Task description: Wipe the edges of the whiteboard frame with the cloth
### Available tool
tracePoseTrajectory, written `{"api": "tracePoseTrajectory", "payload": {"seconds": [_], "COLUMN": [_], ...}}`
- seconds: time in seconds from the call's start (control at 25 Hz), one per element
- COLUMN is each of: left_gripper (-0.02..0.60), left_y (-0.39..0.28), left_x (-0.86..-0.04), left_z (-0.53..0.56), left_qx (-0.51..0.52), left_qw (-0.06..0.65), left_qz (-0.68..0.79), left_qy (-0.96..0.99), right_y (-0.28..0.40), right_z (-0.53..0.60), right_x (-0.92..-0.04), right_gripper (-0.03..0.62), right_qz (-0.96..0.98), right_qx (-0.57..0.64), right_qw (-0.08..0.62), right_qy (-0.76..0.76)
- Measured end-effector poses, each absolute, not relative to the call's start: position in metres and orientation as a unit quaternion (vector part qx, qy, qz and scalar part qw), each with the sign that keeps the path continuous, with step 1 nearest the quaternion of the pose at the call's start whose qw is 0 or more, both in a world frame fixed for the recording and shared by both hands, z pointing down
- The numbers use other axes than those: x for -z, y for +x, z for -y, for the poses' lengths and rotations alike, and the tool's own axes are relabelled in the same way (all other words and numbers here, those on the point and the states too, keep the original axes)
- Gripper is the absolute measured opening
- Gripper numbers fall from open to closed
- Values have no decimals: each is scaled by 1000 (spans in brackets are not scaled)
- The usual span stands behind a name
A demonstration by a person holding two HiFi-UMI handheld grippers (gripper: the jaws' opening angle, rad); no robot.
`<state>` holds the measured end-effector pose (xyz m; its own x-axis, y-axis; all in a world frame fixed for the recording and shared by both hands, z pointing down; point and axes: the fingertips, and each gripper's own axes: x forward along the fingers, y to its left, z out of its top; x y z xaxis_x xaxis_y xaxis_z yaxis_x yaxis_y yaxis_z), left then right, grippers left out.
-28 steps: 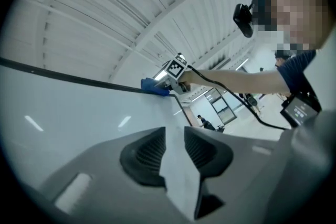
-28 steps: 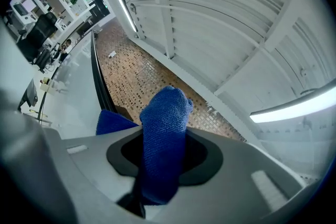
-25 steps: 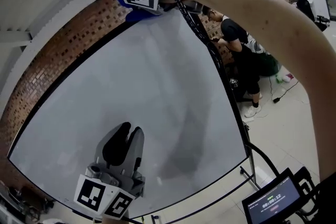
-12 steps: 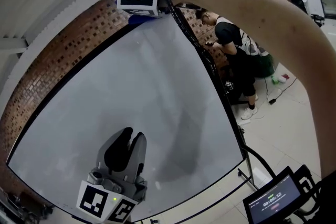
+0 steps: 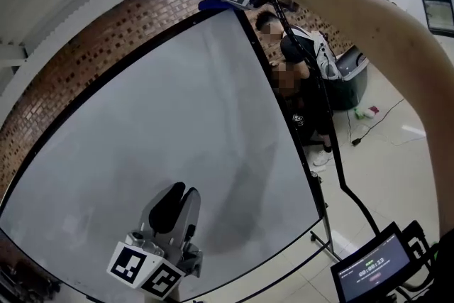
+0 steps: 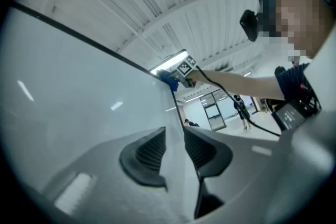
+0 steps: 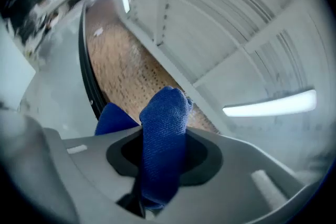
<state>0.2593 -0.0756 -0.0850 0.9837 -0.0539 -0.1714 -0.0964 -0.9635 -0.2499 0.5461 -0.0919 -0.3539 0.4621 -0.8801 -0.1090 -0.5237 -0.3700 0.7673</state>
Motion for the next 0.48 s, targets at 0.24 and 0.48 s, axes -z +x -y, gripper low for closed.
{"api": "tracePoseTrajectory", "payload": {"seconds": [0.24,0.48], "left_gripper": [112,112], "left_y": [275,297], "left_x": [96,82], "left_z": [52,37], "left_qx": [-82,-96], "left_qw": [94,53], "left_qz": [-39,-55], "left_qy": [-991,-992], "right_y": [569,562], "right_z": [77,69], "right_x": [340,283], "right_gripper": [133,133], "right_qz": [659,743], "right_qx": [200,113], "right_qw": [-23,-180], "right_qy": [724,635]}}
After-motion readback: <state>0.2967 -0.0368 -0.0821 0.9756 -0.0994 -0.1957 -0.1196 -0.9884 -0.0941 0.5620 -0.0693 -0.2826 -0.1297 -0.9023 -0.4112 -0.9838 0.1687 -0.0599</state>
